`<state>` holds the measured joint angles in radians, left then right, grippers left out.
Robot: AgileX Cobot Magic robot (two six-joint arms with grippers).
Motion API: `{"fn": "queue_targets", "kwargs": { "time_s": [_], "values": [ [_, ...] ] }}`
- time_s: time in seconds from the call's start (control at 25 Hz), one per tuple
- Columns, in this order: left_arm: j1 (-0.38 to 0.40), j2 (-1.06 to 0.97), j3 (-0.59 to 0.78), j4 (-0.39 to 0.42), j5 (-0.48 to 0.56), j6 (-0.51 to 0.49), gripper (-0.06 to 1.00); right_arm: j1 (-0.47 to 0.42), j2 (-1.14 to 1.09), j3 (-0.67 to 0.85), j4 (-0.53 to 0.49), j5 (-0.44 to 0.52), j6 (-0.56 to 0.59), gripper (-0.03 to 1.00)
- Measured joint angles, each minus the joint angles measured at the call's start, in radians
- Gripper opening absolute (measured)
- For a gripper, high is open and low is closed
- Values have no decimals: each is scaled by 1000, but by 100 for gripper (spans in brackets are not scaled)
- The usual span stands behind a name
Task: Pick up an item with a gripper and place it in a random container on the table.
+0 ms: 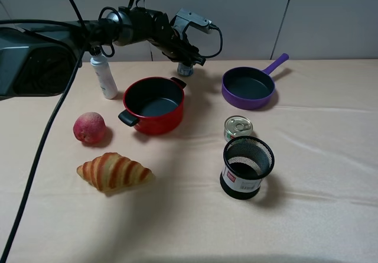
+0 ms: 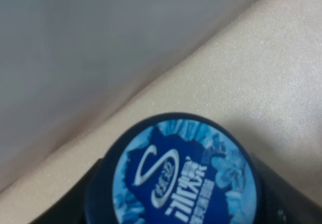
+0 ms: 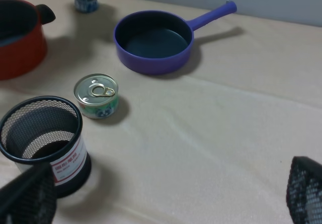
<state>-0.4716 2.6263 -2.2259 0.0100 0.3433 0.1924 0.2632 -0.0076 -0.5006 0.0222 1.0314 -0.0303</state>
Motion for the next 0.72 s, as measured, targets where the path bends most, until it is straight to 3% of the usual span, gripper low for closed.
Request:
{"fn": "queue_targets", "kwargs": {
  "time_s": [0.52, 0.72],
  "values": [
    [0, 0, -3, -3, 5, 0, 53, 0, 0, 0, 0, 0, 0, 69],
    [-2, -23, -3, -10, 64, 0, 53, 0, 0, 0, 0, 0, 0, 69]
  ]
}}
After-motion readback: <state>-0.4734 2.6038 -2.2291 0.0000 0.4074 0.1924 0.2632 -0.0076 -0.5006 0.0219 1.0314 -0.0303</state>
